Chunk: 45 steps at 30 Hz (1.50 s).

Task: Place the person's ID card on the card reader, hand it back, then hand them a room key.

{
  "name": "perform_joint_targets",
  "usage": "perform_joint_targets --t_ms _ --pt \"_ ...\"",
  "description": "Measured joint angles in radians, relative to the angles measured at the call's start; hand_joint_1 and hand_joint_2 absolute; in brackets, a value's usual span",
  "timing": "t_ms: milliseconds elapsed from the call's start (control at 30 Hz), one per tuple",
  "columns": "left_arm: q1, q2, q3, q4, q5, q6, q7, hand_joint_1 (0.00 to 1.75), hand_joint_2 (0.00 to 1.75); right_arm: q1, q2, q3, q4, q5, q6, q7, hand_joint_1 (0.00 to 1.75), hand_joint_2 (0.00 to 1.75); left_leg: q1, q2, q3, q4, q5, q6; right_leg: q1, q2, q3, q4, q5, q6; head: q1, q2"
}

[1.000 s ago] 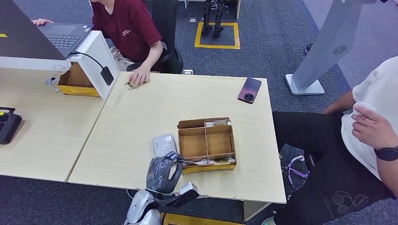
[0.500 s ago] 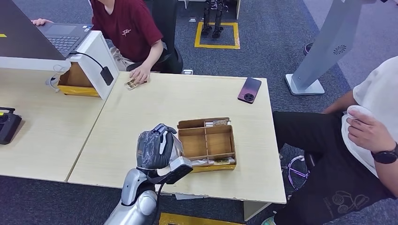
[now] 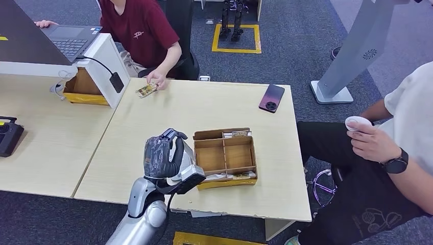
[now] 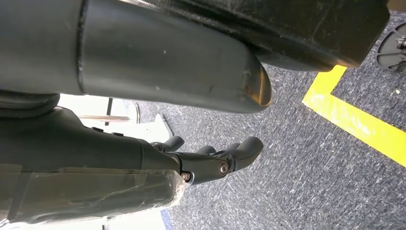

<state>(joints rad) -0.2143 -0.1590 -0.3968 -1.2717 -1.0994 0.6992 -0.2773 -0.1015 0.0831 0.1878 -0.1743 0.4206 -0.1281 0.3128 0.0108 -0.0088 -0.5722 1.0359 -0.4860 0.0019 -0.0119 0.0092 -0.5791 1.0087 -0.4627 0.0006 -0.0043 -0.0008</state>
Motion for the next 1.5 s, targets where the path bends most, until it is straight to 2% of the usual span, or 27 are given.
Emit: perform_joint_targets --t_ms 133,367,567,833,1000,1033,1133,1167,1500 --pt "-0.035 -0.003 0.045 0.03 -0.105 0.0 0.039 1.75 1.75 -0.003 0.003 0.0 0.0 0.023 0.005 0.01 0.0 0.0 0.0 0.0 0.0 0.0 0.001 0.0 0.0 0.0 0.0 0.0 0.0 0.0 0.0 0.0" --pt "-0.202 -0.007 0.173 0.159 -0.294 0.0 0.148 1.75 1.75 -0.023 0.009 0.001 0.0 0.049 0.02 0.027 0.0 0.0 0.0 0.0 -0.001 0.0 0.004 0.0 0.0 0.0 0.0 0.0 0.002 -0.001 0.0 0.0" --pt "-0.332 0.008 0.262 0.262 -0.358 0.0 0.218 1.75 1.75 -0.037 0.011 0.002 0.0 0.068 0.026 0.037 0.0 0.0 0.0 0.0 -0.001 0.0 0.004 0.0 0.0 0.0 -0.001 0.001 0.002 0.0 0.0 0.0" --pt "-0.413 0.035 0.317 0.354 -0.372 0.0 0.245 1.75 1.75 -0.039 0.015 0.002 0.0 0.076 0.025 0.047 0.0 0.0 0.0 0.0 -0.002 0.0 0.005 0.0 0.0 0.0 -0.001 0.001 0.002 0.0 0.0 0.0" --pt "-0.435 0.049 0.335 0.39 -0.371 0.0 0.246 1.75 1.75 -0.041 0.015 0.002 0.0 0.081 0.025 0.048 0.0 0.0 0.0 0.0 -0.002 0.0 0.005 0.0 0.0 0.0 -0.001 0.001 0.002 0.0 0.0 0.0" --pt "-0.436 0.05 0.336 0.395 -0.371 0.0 0.246 1.68 1.75 -0.042 0.015 0.002 0.0 0.081 0.025 0.048 0.0 0.0 0.0 0.0 -0.002 0.0 0.005 0.0 0.0 0.0 -0.001 0.001 0.002 0.0 0.0 0.0" --pt "-0.437 0.052 0.338 0.403 -0.372 0.0 0.245 0.37 1.75 -0.044 0.015 0.002 0.0 0.079 0.027 0.047 0.0 0.0 0.0 0.0 -0.002 0.0 0.005 0.0 0.0 0.0 -0.001 0.001 0.002 0.0 0.0 0.0" --pt "-0.437 0.052 0.339 0.405 -0.373 0.0 0.245 0.0 1.75 -0.044 0.015 0.002 0.0 0.079 0.029 0.047 0.0 0.0 0.0 0.0 -0.002 0.0 0.005 0.0 0.0 0.0 -0.001 0.001 0.002 0.0 0.0 0.0" --pt "-0.437 0.062 0.362 0.407 -0.389 0.0 0.253 0.0 1.75 -0.046 0.015 0.001 0.0 0.084 0.034 0.047 0.0 0.0 0.0 0.0 -0.002 0.0 0.005 0.0 0.0 0.0 -0.001 0.001 0.002 0.0 0.0 0.0"
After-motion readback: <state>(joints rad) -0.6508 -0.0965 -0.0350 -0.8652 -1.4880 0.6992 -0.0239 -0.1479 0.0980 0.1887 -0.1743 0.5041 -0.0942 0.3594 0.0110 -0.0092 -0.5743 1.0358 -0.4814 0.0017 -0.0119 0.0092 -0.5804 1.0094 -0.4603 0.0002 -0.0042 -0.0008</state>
